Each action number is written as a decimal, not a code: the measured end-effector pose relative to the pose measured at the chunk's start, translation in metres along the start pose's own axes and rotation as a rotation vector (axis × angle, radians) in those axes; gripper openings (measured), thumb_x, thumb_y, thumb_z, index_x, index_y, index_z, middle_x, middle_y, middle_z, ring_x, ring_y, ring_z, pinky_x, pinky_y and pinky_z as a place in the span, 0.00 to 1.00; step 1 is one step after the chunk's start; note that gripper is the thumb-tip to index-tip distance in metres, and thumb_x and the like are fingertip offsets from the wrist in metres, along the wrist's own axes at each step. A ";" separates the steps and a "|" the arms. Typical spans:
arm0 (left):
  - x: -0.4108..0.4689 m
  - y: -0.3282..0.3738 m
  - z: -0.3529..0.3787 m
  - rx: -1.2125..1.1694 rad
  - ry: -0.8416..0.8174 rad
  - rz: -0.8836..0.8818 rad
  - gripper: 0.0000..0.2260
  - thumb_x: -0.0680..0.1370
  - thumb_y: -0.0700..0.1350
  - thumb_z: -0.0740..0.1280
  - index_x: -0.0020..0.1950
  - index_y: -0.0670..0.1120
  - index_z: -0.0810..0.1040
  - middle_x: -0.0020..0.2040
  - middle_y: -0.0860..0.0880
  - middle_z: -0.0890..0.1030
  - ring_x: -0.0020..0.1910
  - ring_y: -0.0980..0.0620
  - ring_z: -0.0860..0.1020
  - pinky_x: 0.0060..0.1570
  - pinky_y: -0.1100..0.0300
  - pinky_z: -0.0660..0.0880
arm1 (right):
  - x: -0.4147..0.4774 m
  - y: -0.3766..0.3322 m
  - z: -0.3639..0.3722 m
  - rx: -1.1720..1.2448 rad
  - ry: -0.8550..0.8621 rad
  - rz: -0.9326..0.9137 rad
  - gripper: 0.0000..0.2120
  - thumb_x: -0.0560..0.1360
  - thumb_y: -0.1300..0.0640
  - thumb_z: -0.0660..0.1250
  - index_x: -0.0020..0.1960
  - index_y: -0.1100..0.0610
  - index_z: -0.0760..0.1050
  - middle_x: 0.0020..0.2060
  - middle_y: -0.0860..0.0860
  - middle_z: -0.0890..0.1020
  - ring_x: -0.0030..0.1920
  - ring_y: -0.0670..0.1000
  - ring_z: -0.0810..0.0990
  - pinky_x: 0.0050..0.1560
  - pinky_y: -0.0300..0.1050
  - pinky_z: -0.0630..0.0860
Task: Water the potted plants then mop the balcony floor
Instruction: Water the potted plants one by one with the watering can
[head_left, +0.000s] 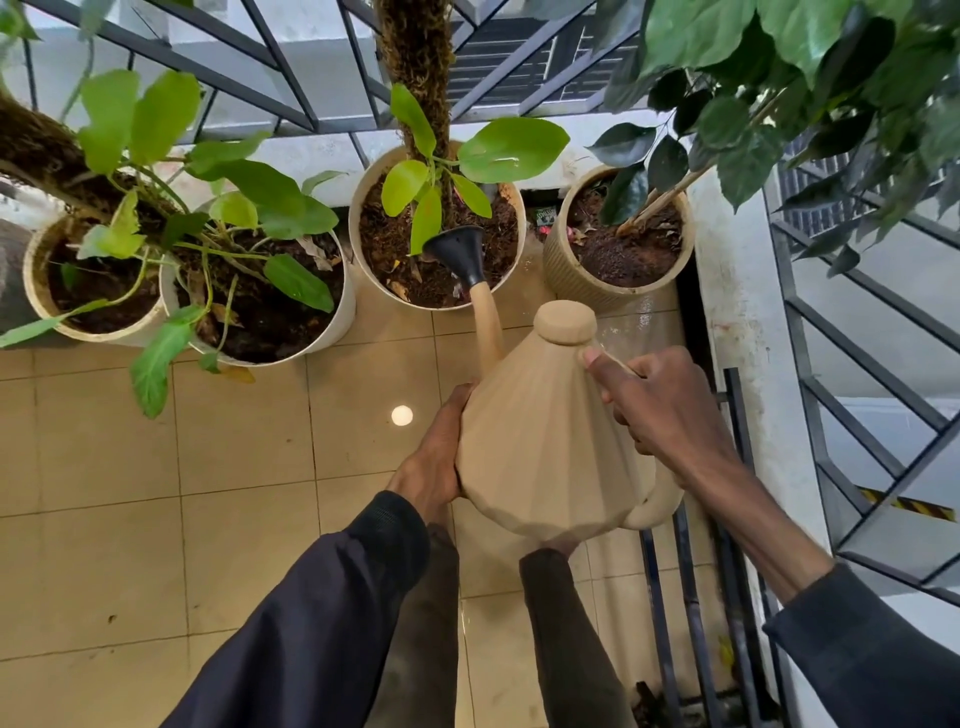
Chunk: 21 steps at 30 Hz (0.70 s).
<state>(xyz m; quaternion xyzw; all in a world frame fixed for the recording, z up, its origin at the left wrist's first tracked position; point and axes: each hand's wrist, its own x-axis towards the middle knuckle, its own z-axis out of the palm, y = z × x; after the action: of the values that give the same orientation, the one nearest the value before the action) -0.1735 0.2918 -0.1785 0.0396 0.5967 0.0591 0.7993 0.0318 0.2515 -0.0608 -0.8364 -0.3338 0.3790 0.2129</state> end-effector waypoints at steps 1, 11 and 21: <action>0.000 0.001 0.000 0.003 0.002 0.004 0.24 0.77 0.63 0.67 0.64 0.46 0.79 0.49 0.43 0.84 0.50 0.43 0.82 0.55 0.48 0.78 | 0.000 0.001 0.001 0.004 0.004 -0.002 0.40 0.71 0.30 0.67 0.40 0.73 0.76 0.27 0.55 0.74 0.27 0.52 0.69 0.32 0.50 0.68; 0.005 0.009 -0.006 0.022 0.009 0.073 0.24 0.77 0.63 0.68 0.63 0.46 0.80 0.52 0.42 0.85 0.51 0.43 0.82 0.62 0.44 0.77 | -0.006 0.004 0.006 0.062 0.063 -0.069 0.34 0.78 0.38 0.71 0.34 0.70 0.76 0.24 0.55 0.72 0.25 0.51 0.68 0.30 0.48 0.67; 0.004 0.021 -0.012 0.042 0.056 0.139 0.25 0.75 0.66 0.68 0.63 0.49 0.82 0.56 0.43 0.86 0.59 0.42 0.83 0.64 0.45 0.77 | -0.013 0.005 0.018 0.136 0.132 -0.136 0.38 0.71 0.28 0.65 0.31 0.67 0.77 0.23 0.59 0.75 0.24 0.49 0.70 0.28 0.46 0.68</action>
<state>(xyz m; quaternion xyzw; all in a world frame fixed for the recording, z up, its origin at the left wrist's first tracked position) -0.1852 0.3126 -0.1833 0.0961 0.6158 0.1030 0.7752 0.0134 0.2409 -0.0686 -0.8186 -0.3484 0.3298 0.3159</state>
